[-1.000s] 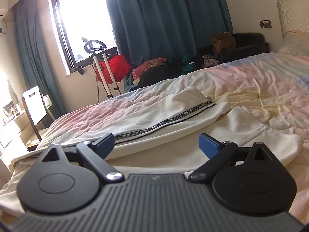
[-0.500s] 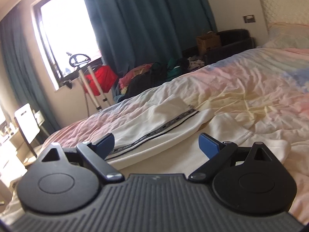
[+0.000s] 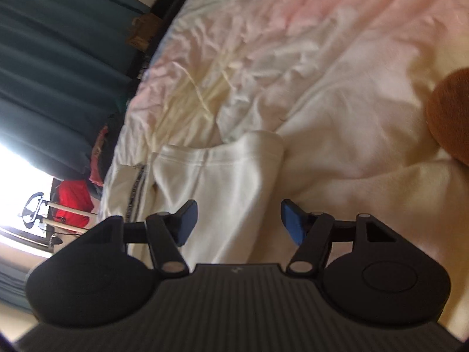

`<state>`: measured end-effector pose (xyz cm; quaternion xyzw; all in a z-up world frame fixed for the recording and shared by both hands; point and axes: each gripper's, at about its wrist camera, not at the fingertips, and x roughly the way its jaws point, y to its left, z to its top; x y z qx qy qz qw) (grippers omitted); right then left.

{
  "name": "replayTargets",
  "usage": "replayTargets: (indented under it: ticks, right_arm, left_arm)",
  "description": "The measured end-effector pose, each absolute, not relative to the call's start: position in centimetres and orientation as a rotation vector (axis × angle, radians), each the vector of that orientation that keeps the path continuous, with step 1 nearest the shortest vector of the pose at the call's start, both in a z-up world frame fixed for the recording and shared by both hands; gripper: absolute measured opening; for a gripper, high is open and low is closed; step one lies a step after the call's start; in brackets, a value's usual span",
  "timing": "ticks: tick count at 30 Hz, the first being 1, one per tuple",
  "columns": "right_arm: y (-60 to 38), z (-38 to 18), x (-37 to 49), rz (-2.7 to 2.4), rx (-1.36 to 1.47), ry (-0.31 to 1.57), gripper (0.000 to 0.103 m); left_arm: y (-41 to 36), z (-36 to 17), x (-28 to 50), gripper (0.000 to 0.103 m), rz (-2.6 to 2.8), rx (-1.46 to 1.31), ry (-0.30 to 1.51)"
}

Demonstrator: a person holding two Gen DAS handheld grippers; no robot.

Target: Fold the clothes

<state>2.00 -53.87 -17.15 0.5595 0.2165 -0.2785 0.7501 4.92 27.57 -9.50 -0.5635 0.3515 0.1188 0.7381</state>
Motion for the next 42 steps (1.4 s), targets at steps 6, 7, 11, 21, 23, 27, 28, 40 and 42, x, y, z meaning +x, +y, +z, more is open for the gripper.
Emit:
replayTargets:
  ticks: [6, 7, 11, 21, 23, 27, 28, 40, 42]
  right_arm:
    - [-53.7, -18.0, 3.7, -0.534, 1.256, 0.406, 0.032]
    - [-53.8, -18.1, 4.2, -0.545, 1.257, 0.410, 0.025]
    - [-53.6, -17.9, 5.2, -0.576, 1.214, 0.427, 0.010]
    - [-51.5, -11.2, 4.1, -0.509, 0.971, 0.212, 0.008]
    - [-51.6, -10.2, 4.9, -0.513, 0.948, 0.224, 0.008]
    - [-51.5, -7.8, 7.5, -0.506, 0.841, 0.248, 0.007]
    - [-51.4, -7.0, 8.4, -0.498, 0.802, 0.252, 0.007]
    - [-49.9, -3.1, 34.8, -0.503, 0.482, 0.306, 0.007]
    - [-49.5, -5.1, 39.5, -0.519, 0.457, 0.356, 0.007]
  left_arm:
    - [29.2, -9.9, 5.3, 0.067, 0.258, -1.330, 0.664]
    - [29.6, -10.0, 5.5, 0.067, 0.258, -1.341, 0.642]
    - [29.7, -10.0, 5.5, 0.060, 0.262, -1.338, 0.646]
    - [29.8, -9.2, 3.9, 0.011, 0.298, -1.308, 0.622]
    - [29.4, -7.1, 4.4, 0.010, 0.306, -1.163, 0.593]
    - [29.2, -3.2, 6.2, 0.010, 0.267, -1.029, 0.553]
    - [29.4, -2.3, 7.4, 0.010, 0.253, -1.026, 0.547]
    - [27.8, 1.0, 31.2, 0.011, 0.299, -0.843, 0.562]
    - [27.7, -1.4, 35.1, 0.011, 0.336, -0.832, 0.612]
